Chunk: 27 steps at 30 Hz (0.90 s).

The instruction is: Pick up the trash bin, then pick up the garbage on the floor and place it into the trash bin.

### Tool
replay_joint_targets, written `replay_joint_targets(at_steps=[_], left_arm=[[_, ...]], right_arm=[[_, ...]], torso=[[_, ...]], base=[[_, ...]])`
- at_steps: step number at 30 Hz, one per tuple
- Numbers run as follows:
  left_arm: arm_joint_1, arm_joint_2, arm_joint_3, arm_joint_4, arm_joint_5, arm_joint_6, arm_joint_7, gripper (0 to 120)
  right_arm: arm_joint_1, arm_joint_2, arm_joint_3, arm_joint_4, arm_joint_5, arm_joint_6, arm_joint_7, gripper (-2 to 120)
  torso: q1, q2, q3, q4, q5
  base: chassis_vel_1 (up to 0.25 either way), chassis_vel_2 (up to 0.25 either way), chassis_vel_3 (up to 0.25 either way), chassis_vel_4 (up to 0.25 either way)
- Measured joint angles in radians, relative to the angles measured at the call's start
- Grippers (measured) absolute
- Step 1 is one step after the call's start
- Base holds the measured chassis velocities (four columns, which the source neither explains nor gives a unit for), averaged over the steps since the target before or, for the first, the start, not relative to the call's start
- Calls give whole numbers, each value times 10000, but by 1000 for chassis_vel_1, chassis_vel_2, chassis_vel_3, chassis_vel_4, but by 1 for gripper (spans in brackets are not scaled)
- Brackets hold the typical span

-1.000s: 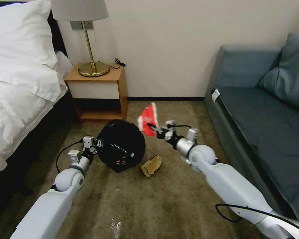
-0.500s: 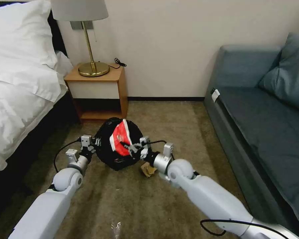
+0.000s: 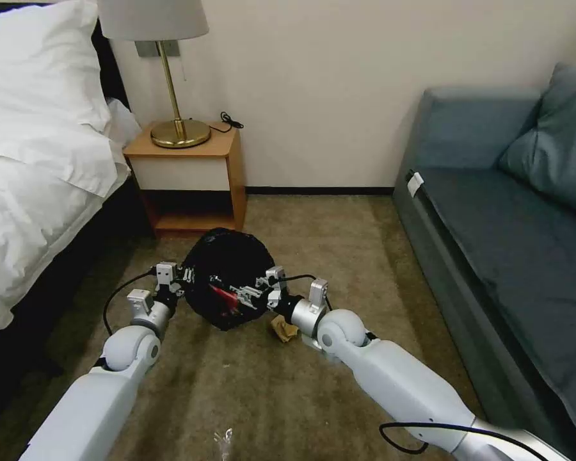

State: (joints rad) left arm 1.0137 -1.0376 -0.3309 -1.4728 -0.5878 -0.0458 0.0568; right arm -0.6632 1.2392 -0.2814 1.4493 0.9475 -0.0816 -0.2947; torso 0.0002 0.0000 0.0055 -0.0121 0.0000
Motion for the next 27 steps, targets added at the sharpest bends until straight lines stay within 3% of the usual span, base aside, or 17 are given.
replay_joint_targets(at_steps=[2, 3, 9, 15, 27], left_arm=[[46, 14, -43, 0, 10, -12, -2, 4], [155, 33, -150, -6, 30, -18, -1, 4], [289, 57, -378, 37, 92, -107, 12, 4], [150, 57, -318, 182, 86, -132, 32, 4], [112, 295, -406, 170, -90, -121, 12, 4]], right_arm=[[39, 63, 123, -83, 0, 18, 40, 77], [148, 182, 458, -359, -45, 41, 244, 85], [384, 278, 1019, -1561, -619, -58, 976, 99], [192, 376, 1279, -2633, -1384, -585, 2273, 100], [-137, 962, 1148, -4164, -2781, -690, 2695, 100]], torso=[[0, 0, 0, 0, 0], [0, 0, 0, 1, 0], [0, 0, 0, 1, 2], [0, 0, 0, -6, 3], [1, 0, 0, -1, 1]], base=[[0, 0, 0, 0], [0, 0, 0, 0], [0, 0, 0, 0], [0, 0, 0, 0], [0, 0, 0, 0]])
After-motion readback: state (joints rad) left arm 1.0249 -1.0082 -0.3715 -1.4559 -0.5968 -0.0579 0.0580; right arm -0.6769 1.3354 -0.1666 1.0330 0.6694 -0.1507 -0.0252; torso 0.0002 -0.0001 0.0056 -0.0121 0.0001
